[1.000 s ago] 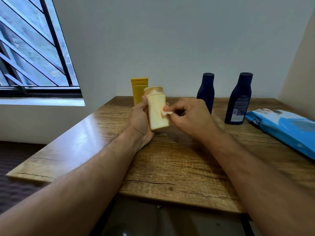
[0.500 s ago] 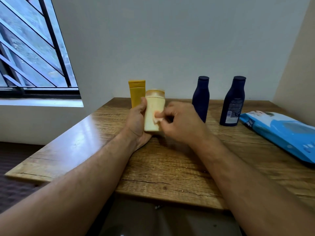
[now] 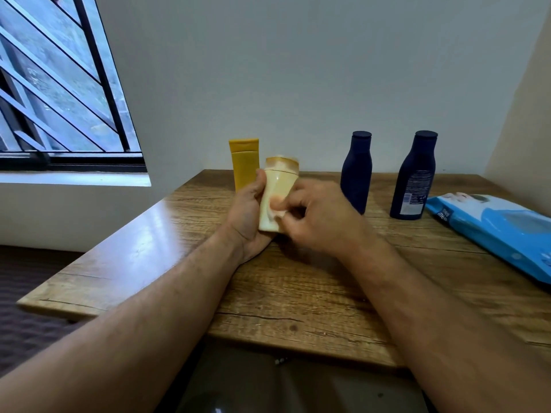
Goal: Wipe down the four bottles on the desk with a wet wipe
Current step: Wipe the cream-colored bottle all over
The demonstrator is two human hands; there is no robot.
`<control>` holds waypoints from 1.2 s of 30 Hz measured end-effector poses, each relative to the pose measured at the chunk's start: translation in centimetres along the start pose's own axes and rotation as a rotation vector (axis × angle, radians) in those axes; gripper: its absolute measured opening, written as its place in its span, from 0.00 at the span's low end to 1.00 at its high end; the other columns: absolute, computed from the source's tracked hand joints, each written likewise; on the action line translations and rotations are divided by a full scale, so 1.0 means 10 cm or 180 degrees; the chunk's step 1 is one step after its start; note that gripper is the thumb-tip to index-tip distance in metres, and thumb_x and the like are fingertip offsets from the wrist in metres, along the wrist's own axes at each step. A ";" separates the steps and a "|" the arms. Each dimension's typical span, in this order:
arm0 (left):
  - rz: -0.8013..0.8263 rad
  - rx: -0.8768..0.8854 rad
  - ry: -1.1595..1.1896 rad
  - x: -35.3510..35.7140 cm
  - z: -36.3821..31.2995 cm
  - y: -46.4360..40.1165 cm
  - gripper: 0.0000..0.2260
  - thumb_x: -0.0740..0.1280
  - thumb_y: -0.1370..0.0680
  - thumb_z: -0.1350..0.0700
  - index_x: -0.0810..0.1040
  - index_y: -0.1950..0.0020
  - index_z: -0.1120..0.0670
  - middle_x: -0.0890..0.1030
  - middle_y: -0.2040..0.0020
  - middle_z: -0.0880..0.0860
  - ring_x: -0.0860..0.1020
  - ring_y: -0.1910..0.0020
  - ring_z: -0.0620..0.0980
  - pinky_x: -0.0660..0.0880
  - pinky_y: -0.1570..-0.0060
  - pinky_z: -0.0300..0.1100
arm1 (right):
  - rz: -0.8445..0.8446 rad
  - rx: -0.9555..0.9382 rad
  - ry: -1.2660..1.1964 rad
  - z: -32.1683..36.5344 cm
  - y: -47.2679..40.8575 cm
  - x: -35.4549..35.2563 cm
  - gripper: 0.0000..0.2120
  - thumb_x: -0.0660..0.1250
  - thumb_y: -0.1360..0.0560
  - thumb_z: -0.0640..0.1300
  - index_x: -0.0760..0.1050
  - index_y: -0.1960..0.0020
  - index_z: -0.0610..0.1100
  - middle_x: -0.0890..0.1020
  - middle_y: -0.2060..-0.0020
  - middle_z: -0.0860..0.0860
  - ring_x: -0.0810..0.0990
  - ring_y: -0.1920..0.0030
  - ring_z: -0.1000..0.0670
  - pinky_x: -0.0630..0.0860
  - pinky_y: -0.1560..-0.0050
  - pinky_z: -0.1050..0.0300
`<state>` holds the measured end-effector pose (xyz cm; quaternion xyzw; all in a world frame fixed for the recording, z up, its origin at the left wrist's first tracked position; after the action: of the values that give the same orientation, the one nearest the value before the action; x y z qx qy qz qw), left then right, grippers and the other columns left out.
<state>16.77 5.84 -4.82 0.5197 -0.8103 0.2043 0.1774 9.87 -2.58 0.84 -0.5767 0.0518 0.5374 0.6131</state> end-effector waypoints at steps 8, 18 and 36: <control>0.0181 -0.0081 -0.0357 0.08 0.06 0.02 0.22 0.53 0.14 0.42 0.81 0.41 0.54 0.85 0.51 0.57 0.83 0.53 0.54 0.78 0.50 0.51 | -0.1050 0.0283 0.0010 -0.05 0.00 -0.31 0.11 0.70 0.24 0.43 0.83 0.43 0.44 0.79 0.55 0.51 0.77 0.57 0.55 0.76 0.55 0.65; 0.0027 -0.0049 -0.0035 0.04 0.01 0.01 0.22 0.55 0.15 0.44 0.78 0.40 0.61 0.82 0.51 0.59 0.82 0.51 0.55 0.78 0.43 0.51 | 0.0313 -0.0202 0.0114 0.15 0.06 0.04 0.10 0.69 0.25 0.46 0.85 0.46 0.48 0.82 0.55 0.53 0.78 0.58 0.55 0.80 0.54 0.55; 0.0268 -0.0116 -0.0387 0.17 0.04 0.08 0.27 0.52 0.16 0.36 0.84 0.42 0.52 0.82 0.51 0.58 0.80 0.55 0.55 0.76 0.54 0.51 | -0.1302 0.0351 0.0074 -0.06 0.06 -0.42 0.13 0.69 0.23 0.41 0.81 0.39 0.45 0.77 0.55 0.53 0.73 0.60 0.61 0.69 0.59 0.76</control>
<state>15.29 4.65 -4.40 0.4933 -0.8443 0.1648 0.1285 7.98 -5.69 3.10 -0.5470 -0.0299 0.3914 0.7394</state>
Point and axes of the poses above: each hand's wrist, its own y-axis away from the middle knuckle, its own x-axis out of the palm, z = x × y, the point moved 8 cm from there along -y, towards the middle knuckle
